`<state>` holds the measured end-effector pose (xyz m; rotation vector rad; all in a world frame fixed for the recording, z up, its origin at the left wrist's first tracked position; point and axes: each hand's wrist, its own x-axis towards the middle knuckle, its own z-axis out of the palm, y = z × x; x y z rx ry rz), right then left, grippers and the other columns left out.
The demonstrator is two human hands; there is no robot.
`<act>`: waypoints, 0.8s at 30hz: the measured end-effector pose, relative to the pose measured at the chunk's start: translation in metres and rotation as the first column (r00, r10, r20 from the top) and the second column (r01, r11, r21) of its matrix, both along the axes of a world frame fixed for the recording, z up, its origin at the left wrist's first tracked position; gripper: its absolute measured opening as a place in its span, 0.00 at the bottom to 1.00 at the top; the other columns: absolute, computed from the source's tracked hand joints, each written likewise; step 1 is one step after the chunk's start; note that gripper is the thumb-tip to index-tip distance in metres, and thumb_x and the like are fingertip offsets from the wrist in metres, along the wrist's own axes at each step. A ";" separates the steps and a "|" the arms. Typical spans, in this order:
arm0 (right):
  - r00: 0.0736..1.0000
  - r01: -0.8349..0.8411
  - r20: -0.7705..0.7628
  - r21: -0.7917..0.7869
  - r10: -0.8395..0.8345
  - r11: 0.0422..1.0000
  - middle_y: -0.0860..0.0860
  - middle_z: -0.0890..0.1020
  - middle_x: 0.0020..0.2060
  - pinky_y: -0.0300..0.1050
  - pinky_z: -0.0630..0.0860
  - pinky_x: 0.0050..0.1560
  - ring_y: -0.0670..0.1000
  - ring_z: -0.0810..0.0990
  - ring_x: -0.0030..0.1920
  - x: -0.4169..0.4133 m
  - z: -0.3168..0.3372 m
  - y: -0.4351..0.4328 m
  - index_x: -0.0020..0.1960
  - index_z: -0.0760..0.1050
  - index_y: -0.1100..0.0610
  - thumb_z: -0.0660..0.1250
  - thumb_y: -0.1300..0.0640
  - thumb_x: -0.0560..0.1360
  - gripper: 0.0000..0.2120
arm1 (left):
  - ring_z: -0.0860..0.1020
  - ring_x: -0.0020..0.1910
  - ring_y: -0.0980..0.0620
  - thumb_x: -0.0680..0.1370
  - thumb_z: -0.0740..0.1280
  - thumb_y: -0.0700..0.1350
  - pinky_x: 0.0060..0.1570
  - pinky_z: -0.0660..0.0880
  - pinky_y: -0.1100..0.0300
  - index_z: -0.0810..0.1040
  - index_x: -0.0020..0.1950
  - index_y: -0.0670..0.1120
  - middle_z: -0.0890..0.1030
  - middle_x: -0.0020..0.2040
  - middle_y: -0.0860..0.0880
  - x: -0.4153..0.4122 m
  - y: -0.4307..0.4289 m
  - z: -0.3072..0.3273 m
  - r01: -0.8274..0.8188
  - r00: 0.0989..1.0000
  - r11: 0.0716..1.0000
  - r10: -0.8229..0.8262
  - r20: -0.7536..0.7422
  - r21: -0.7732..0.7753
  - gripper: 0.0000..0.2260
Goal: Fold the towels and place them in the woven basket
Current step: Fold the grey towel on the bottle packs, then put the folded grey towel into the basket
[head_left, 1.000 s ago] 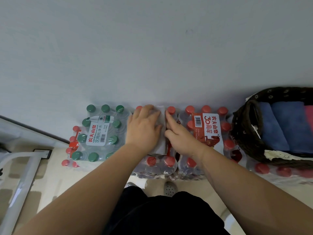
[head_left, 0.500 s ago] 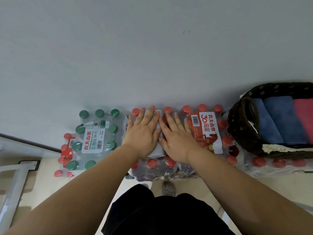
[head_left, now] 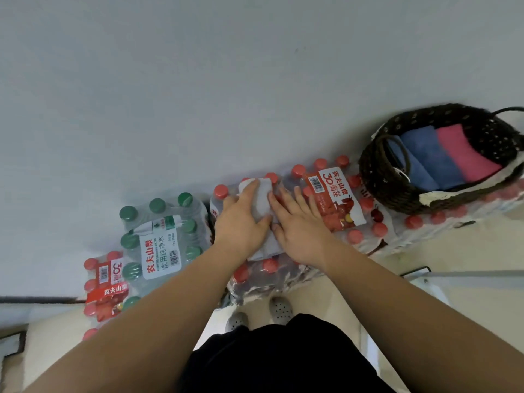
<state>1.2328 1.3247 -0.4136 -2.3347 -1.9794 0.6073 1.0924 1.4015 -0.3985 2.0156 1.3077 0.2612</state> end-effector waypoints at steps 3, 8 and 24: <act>0.991 0.103 -0.089 0.071 -0.097 0.992 0.55 0.51 0.81 0.60 0.44 0.78 0.63 0.47 0.79 -0.005 0.001 -0.007 0.81 0.46 0.51 0.46 0.43 0.81 0.31 | 0.76 0.56 0.42 0.75 0.69 0.47 0.54 0.69 0.62 0.60 0.76 0.60 0.67 0.66 0.41 0.002 0.002 0.003 0.075 0.994 0.997 -0.075 0.081 0.008 0.33; 0.763 0.453 -0.580 0.165 -0.285 0.876 0.53 0.67 0.74 0.54 0.62 0.75 0.52 0.66 0.74 -0.001 0.025 -0.020 0.77 0.60 0.50 0.56 0.47 0.82 0.25 | 0.72 0.51 0.56 0.74 0.71 0.45 0.45 0.62 0.83 0.66 0.73 0.59 0.68 0.64 0.46 0.017 -0.004 0.027 0.123 0.945 0.992 -0.124 0.303 0.022 0.29; 0.487 0.791 -0.843 0.316 -0.228 0.523 0.52 0.83 0.55 0.51 0.81 0.54 0.48 0.84 0.52 0.153 0.135 -0.068 0.72 0.63 0.44 0.61 0.45 0.82 0.20 | 0.77 0.55 0.57 0.74 0.74 0.52 0.52 0.81 0.59 0.66 0.70 0.66 0.68 0.61 0.54 0.191 -0.059 0.118 0.241 0.747 0.963 -0.261 0.611 0.117 0.29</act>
